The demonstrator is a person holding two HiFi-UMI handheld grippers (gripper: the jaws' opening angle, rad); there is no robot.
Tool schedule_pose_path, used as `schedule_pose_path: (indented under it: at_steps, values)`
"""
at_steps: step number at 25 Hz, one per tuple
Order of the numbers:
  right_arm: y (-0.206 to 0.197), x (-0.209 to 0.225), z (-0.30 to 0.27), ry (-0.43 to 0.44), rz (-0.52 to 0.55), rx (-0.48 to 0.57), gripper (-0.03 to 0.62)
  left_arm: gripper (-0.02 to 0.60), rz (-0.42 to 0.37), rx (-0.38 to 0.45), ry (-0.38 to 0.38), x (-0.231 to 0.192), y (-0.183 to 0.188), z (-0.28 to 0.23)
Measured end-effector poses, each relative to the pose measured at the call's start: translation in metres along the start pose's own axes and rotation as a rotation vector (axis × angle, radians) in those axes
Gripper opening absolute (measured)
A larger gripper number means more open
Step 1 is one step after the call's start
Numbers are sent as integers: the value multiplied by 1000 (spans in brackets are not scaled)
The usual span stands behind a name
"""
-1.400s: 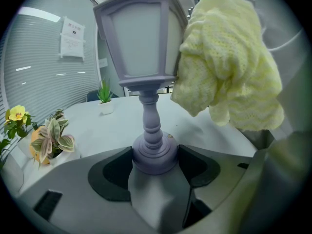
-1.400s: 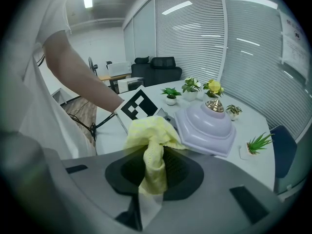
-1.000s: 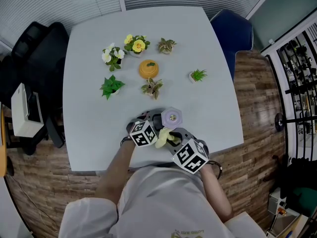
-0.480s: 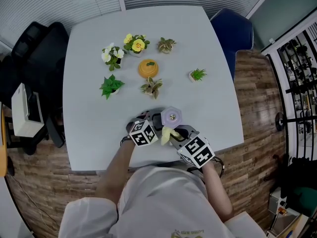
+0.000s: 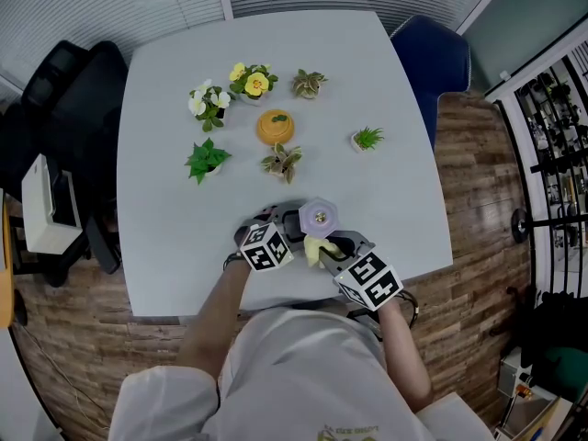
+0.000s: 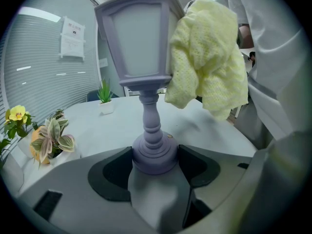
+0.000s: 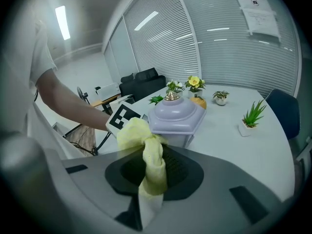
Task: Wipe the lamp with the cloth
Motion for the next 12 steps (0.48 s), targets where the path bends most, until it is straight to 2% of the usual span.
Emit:
schedule_pose_path:
  at_steps: [12]
  values:
    - [-6, 10, 10, -8, -59, 10, 74, 304, 0, 0, 1, 0, 1, 0]
Point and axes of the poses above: the fingertips, and each gripper's own axes: z backward along the fingers, x to its right, y out of its top, the point moved 1 cm from there along z, backward along the fingers, and after that the axes turned 6 degrees about -y, right-handed, at the moved point
